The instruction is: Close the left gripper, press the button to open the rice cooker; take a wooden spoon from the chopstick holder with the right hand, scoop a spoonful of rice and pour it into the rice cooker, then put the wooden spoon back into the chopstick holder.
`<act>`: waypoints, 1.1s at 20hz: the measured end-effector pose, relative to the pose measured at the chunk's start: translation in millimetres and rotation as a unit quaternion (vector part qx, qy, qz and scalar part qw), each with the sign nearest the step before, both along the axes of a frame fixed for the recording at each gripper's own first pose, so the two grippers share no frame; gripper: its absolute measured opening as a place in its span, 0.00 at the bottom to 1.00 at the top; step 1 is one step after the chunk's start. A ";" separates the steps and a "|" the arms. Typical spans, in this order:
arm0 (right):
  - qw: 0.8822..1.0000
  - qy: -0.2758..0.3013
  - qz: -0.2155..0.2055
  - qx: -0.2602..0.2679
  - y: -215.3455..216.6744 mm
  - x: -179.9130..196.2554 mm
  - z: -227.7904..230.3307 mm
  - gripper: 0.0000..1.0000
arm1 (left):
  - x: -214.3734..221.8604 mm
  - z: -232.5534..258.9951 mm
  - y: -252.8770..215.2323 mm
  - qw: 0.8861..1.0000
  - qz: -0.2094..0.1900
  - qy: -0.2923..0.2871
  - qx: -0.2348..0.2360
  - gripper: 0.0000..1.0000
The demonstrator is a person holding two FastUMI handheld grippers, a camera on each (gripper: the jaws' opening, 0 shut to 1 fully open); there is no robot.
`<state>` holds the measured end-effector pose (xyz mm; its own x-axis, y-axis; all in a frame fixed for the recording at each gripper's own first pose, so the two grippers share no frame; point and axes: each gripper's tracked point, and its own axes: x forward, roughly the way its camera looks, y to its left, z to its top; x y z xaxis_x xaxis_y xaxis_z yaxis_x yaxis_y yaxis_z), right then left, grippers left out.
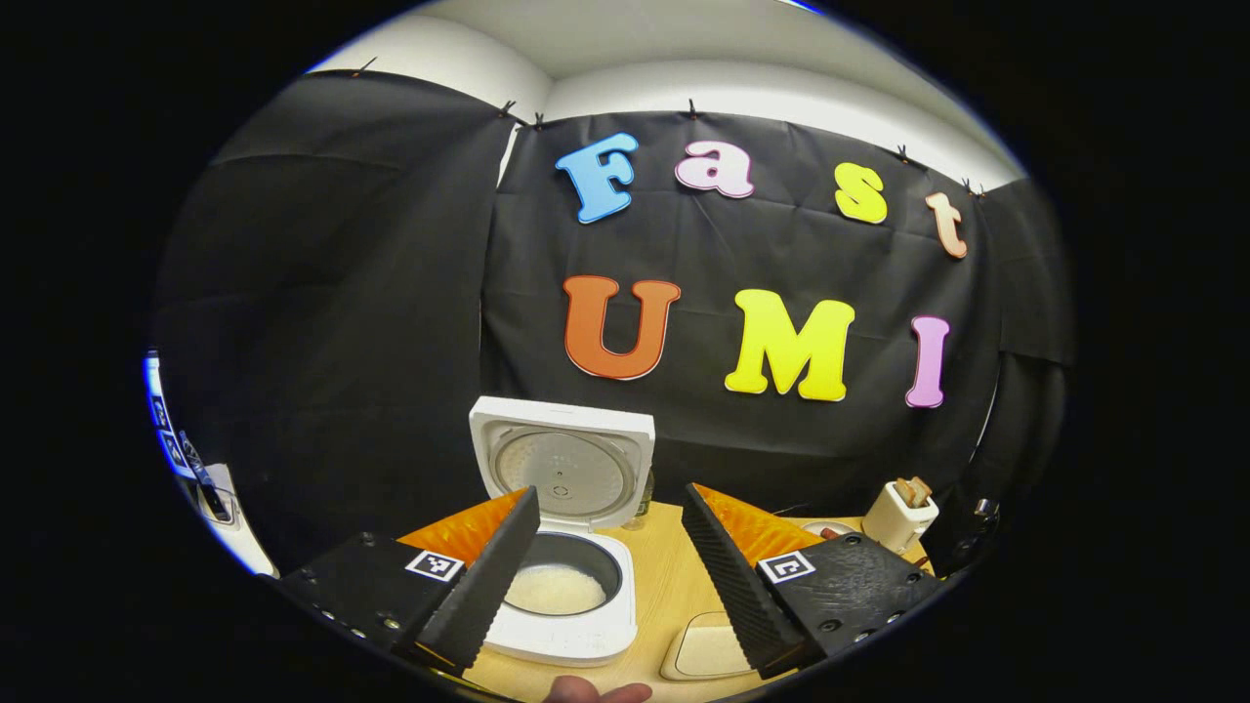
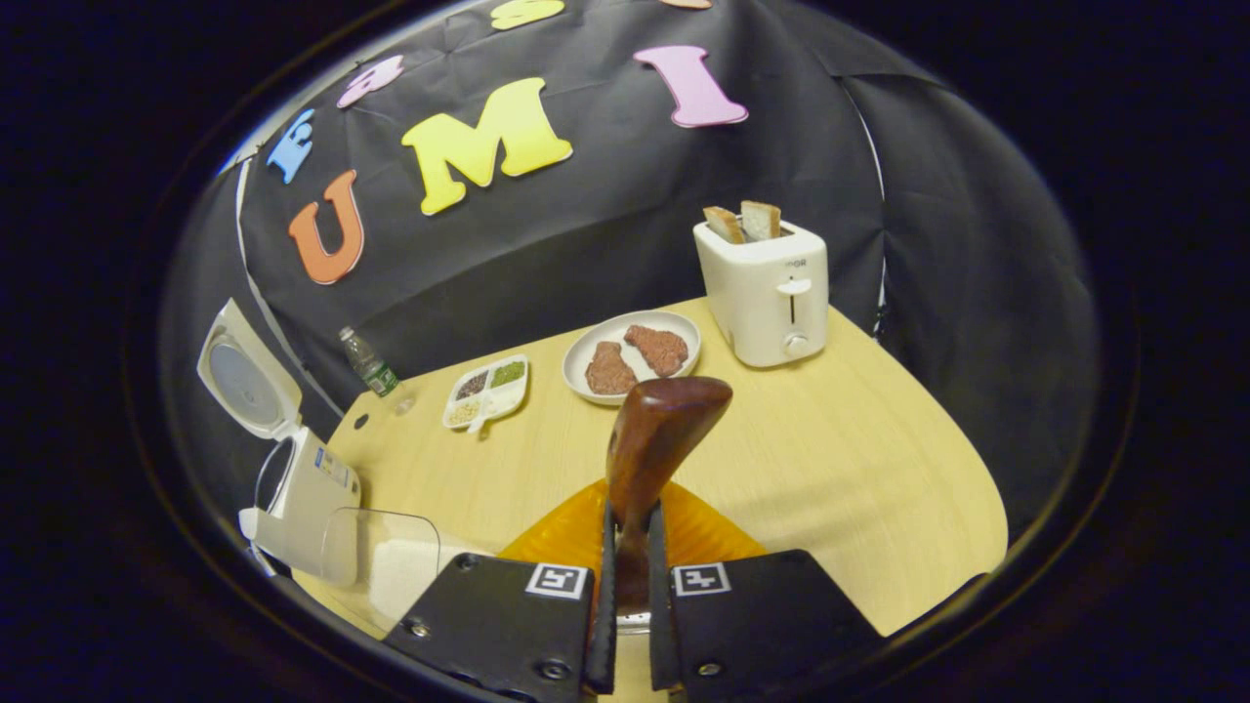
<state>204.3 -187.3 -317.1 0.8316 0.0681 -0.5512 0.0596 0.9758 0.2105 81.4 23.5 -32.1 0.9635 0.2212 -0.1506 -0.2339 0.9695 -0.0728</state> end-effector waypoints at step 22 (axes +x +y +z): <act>0.990 -0.057 0.052 -0.122 190.1 -72.0 36.6 0.11 | -79.8 -20.3 91.7 1.000 -0.024 0.012 -0.011 0.94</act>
